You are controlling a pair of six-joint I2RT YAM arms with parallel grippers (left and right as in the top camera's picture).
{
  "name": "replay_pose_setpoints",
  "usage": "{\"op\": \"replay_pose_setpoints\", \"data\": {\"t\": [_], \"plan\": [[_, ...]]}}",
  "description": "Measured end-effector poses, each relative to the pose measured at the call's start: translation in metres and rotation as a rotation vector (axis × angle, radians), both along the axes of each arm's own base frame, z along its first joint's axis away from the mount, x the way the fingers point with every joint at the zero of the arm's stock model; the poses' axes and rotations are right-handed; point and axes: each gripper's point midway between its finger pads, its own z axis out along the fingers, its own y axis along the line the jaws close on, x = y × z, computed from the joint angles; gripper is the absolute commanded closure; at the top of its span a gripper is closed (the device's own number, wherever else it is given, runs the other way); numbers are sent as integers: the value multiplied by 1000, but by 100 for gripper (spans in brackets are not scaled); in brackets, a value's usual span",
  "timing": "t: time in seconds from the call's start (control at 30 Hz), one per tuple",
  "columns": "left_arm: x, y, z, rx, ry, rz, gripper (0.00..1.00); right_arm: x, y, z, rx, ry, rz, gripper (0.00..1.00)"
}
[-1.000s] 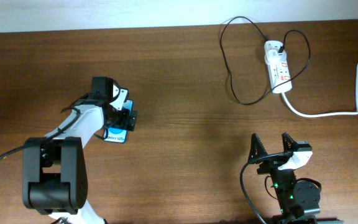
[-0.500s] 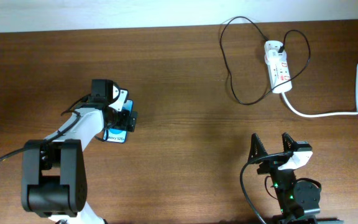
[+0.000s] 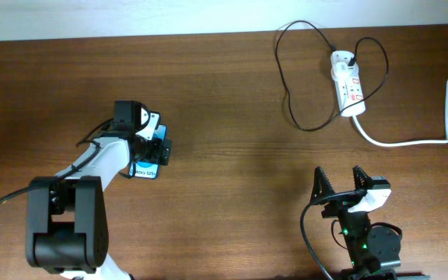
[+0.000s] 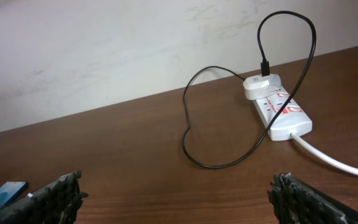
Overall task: Plug charger to phone and switch on socket
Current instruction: 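Close the left gripper on the phone's top edge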
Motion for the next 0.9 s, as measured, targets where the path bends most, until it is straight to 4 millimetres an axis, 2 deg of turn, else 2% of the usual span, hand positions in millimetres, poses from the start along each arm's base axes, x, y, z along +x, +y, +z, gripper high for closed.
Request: {"op": "replay_pose_setpoints", "data": {"t": [0.9], "plan": [[-4,1,0,4,16,5,1,0,0,0,0,0,0,2]]}}
